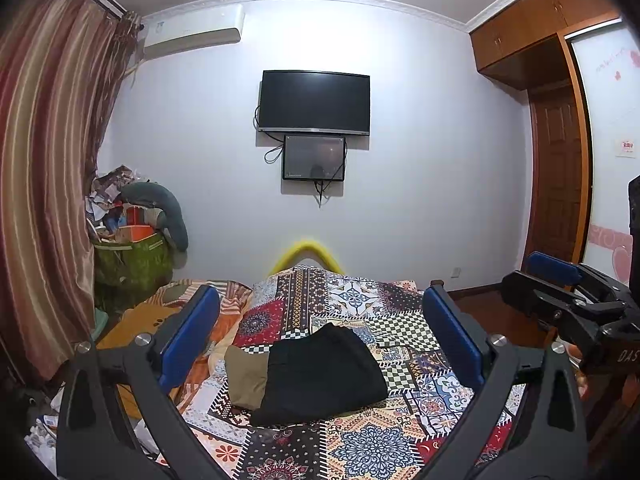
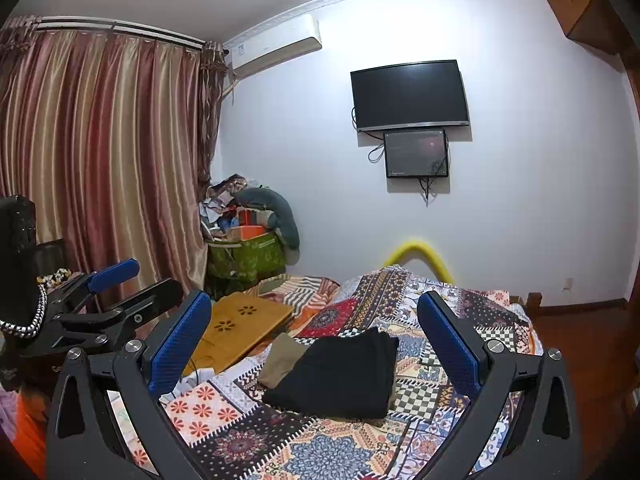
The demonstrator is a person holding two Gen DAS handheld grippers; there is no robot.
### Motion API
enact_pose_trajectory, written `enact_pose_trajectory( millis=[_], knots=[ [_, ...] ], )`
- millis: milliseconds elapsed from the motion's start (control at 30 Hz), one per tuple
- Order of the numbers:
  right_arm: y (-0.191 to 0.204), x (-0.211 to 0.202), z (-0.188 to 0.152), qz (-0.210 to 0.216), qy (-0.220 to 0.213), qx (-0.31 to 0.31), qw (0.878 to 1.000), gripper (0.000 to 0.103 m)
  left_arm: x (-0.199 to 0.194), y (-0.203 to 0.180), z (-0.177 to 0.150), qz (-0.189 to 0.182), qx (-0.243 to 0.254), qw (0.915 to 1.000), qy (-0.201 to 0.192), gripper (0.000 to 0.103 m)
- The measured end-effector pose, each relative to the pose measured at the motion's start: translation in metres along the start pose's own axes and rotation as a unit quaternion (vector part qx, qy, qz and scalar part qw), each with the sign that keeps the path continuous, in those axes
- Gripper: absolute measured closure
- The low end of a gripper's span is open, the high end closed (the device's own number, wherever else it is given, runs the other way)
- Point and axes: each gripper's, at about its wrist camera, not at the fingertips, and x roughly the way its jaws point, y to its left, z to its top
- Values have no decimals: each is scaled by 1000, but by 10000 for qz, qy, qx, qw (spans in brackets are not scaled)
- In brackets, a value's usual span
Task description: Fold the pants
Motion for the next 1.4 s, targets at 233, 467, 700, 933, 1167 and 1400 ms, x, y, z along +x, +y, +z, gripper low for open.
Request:
enact_pose_trajectory(
  millis=[233, 467, 700, 933, 1167, 1400],
  knots=[
    [0, 0, 0, 11, 24, 15, 10000, 0, 1, 0, 0, -9, 6, 10000, 13, 1],
    [0, 0, 1, 11, 28, 21, 10000, 0, 2, -2, 0, -17, 10, 10000, 20, 1],
    [-1, 0, 0, 1, 38, 28, 10000, 0, 3, -1, -2, -65, 4, 10000, 28, 1],
    [-1, 0, -1, -11, 39, 38, 10000, 0, 4, -1, -2, -115, 6, 9999, 57, 1],
    [-2, 0, -1, -6, 39, 44, 10000, 0, 6, 1, -1, -196, -7, 9998, 93, 1],
    [-1, 0, -1, -16, 38, 44, 10000, 0, 5, -1, -2, -246, 39, 9996, 109, 1]
  ],
)
